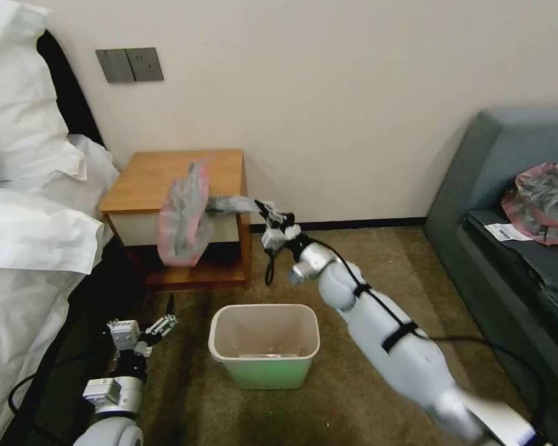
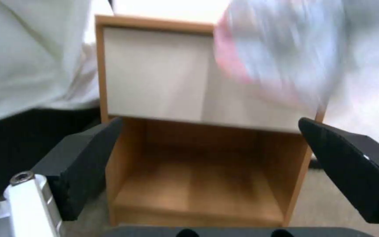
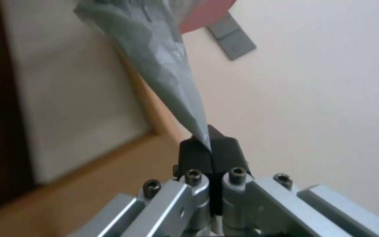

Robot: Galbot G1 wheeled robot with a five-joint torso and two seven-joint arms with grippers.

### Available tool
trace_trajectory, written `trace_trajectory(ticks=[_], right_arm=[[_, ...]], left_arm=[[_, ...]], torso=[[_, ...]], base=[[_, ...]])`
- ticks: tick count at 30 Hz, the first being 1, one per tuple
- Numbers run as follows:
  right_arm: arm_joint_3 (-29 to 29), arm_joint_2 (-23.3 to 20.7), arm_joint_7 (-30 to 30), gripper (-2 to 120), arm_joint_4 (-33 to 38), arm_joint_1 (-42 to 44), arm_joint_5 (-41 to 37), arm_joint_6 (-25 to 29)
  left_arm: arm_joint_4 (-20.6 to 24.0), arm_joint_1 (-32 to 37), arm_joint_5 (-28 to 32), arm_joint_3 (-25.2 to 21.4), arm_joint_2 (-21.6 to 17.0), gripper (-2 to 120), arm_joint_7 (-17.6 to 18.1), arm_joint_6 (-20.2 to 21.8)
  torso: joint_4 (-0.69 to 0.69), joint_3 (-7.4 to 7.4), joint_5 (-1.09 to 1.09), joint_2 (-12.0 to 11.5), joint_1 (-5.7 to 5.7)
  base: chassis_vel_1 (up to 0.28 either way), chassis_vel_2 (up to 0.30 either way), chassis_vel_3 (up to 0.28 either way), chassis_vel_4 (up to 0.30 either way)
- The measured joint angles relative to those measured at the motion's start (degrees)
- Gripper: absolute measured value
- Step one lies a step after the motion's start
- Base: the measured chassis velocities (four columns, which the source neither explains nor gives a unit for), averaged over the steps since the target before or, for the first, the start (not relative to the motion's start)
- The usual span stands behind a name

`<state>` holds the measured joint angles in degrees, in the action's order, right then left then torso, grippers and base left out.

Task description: Pick up the garbage bag from the table and place it over the trash can.

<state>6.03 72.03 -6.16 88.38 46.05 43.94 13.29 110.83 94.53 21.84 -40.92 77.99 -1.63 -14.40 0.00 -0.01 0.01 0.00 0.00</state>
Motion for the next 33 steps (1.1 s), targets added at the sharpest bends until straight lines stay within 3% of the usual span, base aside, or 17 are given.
trace_trajectory(ticks=[8,22,28,33], right_arm=[[0.8,-5.2,3.5,0,10.4,11.8,-1.6,-1.8],[-4.3,-10.8,4.6,0,19.4,27.1,0.8,-0.3],[-6.1,-11.6,4.7,0,19.0,30.3,-0.3,1.5],[-5.8,-12.2,5.3,0,18.4,30.4,-5.7,0.2]], left_arm=[[1.1,-0.3,6.7,-5.0,-2.3,100,-0.2,0.7],[1.1,-0.7,6.3,-4.4,-1.5,100,0.4,1.4],[1.6,-0.6,5.4,-3.7,-1.0,100,0.5,1.6],[2.0,-0.4,4.7,-3.2,-0.7,100,0.5,1.6]], torso=[[0.01,0.0,0.0,0.0,0.0],[0.0,0.0,-0.01,0.0,0.0],[0.0,0.01,-0.01,0.0,0.0],[0.0,0.01,0.0,0.0,0.0]], base=[[0.0,0.0,0.0,0.0],[0.0,0.0,0.0,0.0],[0.0,0.0,0.0,0.0],[0.0,0.0,0.0,0.0]])
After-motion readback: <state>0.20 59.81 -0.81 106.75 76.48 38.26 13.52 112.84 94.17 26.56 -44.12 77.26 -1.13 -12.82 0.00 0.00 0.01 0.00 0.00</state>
